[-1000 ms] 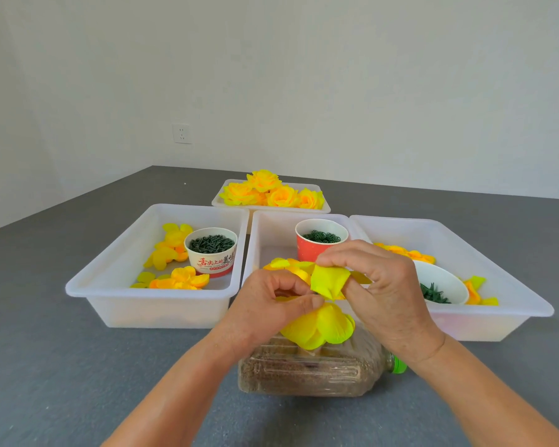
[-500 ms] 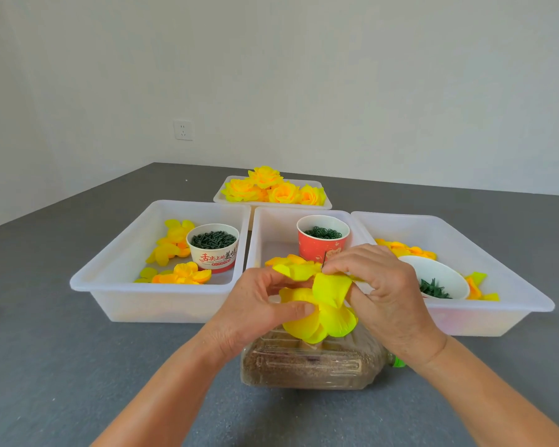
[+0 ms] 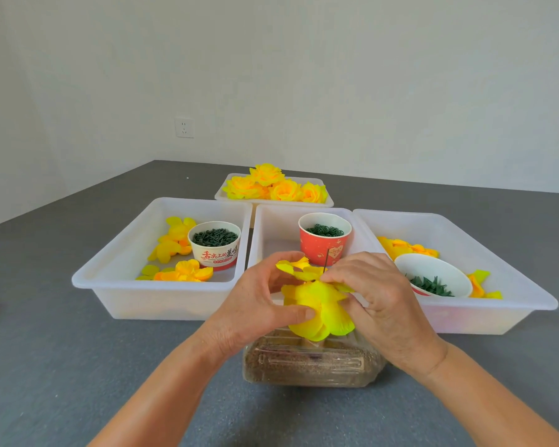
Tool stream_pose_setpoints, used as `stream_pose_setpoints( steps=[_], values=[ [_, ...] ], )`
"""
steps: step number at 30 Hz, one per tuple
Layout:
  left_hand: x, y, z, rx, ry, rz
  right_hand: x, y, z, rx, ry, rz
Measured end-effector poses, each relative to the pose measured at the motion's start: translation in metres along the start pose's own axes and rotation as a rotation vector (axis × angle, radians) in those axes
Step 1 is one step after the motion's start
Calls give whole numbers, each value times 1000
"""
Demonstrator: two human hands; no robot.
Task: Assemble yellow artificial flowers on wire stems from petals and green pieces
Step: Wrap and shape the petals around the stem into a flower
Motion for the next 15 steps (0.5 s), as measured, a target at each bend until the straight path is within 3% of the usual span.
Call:
stream_pose_setpoints(
  steps=[15],
  values=[
    [1, 0, 0, 115, 0, 3, -5, 2, -3, 93, 24, 16]
  ],
)
Point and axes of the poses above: each hand's wrist, its own x-axis towards the middle knuckle, its own y-axis out of the palm, z = x × y, the point moved 2 cm from there along x, towards the middle knuckle, and after that the axes turned 4 degrees about x, right-handed, at the moved point
